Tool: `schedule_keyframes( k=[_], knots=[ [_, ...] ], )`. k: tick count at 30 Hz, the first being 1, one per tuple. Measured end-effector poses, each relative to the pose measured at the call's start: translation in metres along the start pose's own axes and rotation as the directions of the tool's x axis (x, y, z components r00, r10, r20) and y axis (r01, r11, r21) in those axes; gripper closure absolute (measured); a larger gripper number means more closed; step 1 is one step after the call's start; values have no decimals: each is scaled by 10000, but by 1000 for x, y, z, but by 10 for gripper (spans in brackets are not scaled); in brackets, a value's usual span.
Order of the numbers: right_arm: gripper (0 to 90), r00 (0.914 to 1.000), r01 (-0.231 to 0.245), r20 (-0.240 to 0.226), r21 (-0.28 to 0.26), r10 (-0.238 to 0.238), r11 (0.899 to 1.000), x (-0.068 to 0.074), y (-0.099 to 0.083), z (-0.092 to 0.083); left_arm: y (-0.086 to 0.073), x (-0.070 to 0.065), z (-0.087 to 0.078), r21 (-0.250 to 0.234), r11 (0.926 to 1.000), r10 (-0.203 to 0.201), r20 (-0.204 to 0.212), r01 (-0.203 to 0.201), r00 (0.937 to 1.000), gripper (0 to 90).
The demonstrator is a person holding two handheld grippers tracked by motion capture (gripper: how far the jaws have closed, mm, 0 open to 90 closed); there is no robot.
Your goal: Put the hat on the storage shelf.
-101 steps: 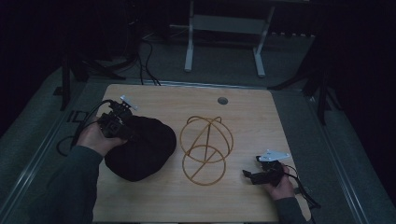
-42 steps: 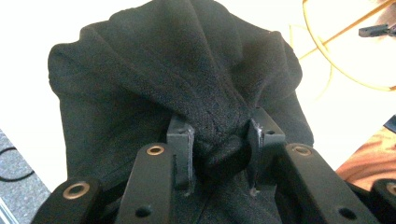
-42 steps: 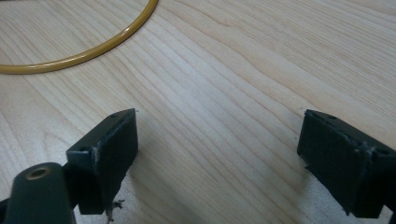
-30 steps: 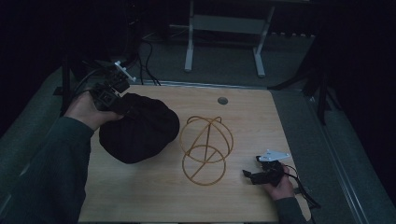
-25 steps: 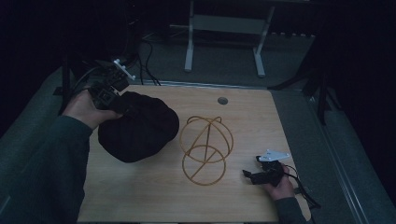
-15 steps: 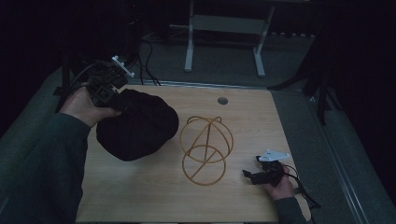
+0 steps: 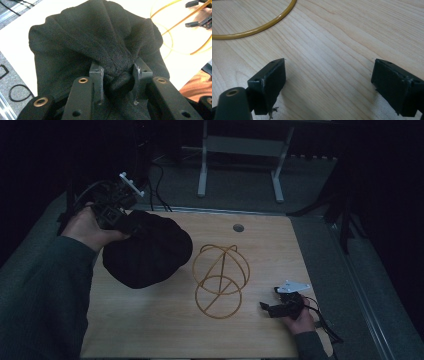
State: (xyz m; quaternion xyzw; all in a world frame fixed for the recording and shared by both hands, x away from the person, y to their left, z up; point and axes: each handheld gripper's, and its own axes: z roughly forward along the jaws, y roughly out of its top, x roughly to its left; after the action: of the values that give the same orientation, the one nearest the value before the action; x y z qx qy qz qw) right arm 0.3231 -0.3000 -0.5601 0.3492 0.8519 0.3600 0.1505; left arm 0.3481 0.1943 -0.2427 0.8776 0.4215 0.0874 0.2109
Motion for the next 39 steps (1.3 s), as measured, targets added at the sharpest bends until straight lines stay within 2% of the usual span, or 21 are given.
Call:
schedule_keyframes(
  k=[15,39],
  knots=[
    [120,10000,-7,0,2,7,10000,0,0,0,9,-3,-13,-185,9998,37,-23,-37,10000,672],
    [119,10000,-14,-6,-7,14,10000,0,0,0,39,-15,-31,-401,9987,295,-119,-300,9995,672]
  ],
)
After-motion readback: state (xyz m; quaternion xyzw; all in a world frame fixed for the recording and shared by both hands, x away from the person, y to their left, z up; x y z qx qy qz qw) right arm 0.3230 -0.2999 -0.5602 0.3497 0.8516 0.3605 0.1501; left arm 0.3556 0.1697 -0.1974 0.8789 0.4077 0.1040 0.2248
